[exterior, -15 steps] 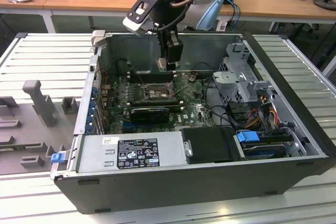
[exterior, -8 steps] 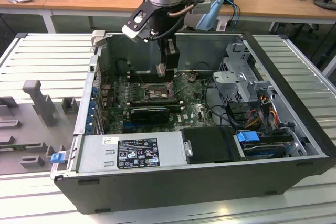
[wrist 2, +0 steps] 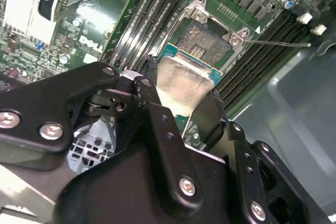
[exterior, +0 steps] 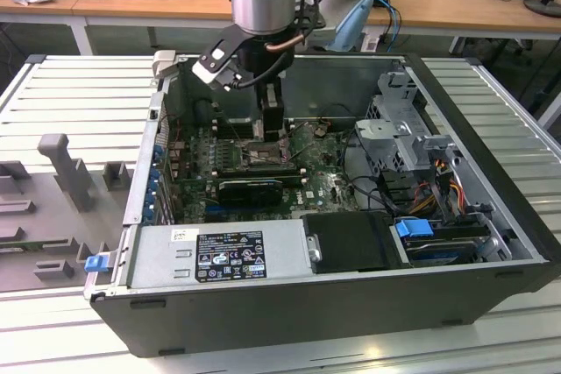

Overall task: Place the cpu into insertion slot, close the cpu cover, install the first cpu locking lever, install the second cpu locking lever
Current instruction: 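Place the cpu into insertion slot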

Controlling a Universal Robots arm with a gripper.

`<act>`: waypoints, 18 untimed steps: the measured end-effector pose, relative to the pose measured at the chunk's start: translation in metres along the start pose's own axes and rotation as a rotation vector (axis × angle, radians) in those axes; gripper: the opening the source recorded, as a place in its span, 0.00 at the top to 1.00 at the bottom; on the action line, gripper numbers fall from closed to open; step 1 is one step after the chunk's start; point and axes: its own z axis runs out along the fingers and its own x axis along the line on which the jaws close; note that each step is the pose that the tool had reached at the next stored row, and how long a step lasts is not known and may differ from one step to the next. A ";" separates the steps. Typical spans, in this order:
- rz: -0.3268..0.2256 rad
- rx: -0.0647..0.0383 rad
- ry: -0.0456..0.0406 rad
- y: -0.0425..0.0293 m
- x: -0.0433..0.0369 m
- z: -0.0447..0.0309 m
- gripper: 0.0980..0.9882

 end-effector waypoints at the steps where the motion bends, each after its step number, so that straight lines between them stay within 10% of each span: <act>1: 0.000 0.000 0.0003 -0.0002 0.0011 0.0021 0.52; 6: 0.012 0.000 -0.0007 -0.0030 0.0085 0.0361 0.52; 18: 0.024 0.000 -0.0017 -0.0082 0.0154 0.0578 0.52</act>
